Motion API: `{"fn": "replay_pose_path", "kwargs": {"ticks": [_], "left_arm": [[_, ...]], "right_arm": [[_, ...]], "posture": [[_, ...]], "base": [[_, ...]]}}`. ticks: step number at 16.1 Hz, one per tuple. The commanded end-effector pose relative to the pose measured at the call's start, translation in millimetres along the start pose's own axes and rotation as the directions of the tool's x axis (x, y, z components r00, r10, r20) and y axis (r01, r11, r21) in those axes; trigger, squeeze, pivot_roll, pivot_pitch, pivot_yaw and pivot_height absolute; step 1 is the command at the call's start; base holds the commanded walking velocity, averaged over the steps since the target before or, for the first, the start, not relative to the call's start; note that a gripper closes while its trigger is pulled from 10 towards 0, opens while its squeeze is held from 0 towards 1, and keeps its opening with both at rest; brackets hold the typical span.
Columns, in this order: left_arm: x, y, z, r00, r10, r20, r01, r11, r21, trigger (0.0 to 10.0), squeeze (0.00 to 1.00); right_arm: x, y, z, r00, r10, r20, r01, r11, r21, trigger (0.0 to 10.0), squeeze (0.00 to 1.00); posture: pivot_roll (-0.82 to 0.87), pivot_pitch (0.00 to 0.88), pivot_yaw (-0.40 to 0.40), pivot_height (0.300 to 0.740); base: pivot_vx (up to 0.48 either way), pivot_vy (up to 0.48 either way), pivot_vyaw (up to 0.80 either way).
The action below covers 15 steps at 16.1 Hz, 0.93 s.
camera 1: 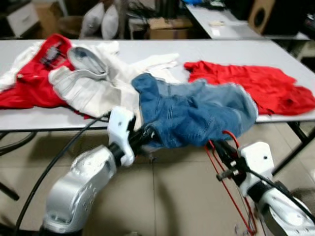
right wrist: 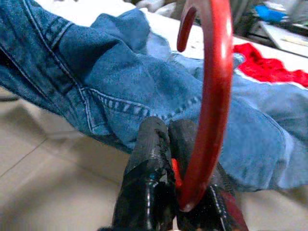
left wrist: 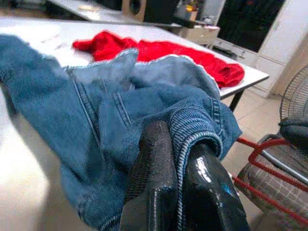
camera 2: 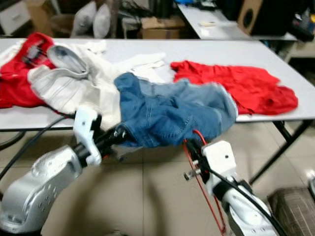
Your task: Hang hanger
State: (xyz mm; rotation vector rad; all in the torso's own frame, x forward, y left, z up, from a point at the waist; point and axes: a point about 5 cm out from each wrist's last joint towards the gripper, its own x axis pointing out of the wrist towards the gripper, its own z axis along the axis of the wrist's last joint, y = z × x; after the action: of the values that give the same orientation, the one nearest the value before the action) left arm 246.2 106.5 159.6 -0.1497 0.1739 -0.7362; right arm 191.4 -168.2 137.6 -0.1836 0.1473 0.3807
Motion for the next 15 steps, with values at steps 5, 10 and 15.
{"fn": "replay_pose_path", "kwargs": {"ticks": [5, 10, 15], "left_arm": [[20.5, -25.1, 71.3, 0.909, -0.013, 0.416, 0.032, 0.999, -0.039, 10.0, 0.0], [-33.3, -33.4, 275.2, 0.22, -0.001, 0.975, -0.113, 0.993, 0.027, 10.0, 0.0], [-45.7, 24.3, 207.3, 0.575, 0.231, 0.785, -0.52, 0.844, 0.133, 10.0, 0.0]], "right_arm": [[-5.1, -12.9, -4.6, 0.998, -0.032, -0.053, 0.031, 0.999, -0.015, 10.0, 0.0], [21.4, -12.0, 11.5, 0.998, -0.002, 0.058, 0.003, 1.0, -0.013, 10.0, 0.0], [35.9, 1.8, 7.8, 0.993, 0.095, 0.072, -0.096, 0.995, 0.01, 10.0, 0.0]], "posture": [[-0.06, 0.013, -0.075, 0.74], [0.03, 0.0, -0.109, 0.74], [0.11, 0.0, -0.14, 0.74]], "base": [[0.0, 0.0, 0.8], [0.0, 0.0, 0.8], [0.0, 0.0, 0.8]]}}
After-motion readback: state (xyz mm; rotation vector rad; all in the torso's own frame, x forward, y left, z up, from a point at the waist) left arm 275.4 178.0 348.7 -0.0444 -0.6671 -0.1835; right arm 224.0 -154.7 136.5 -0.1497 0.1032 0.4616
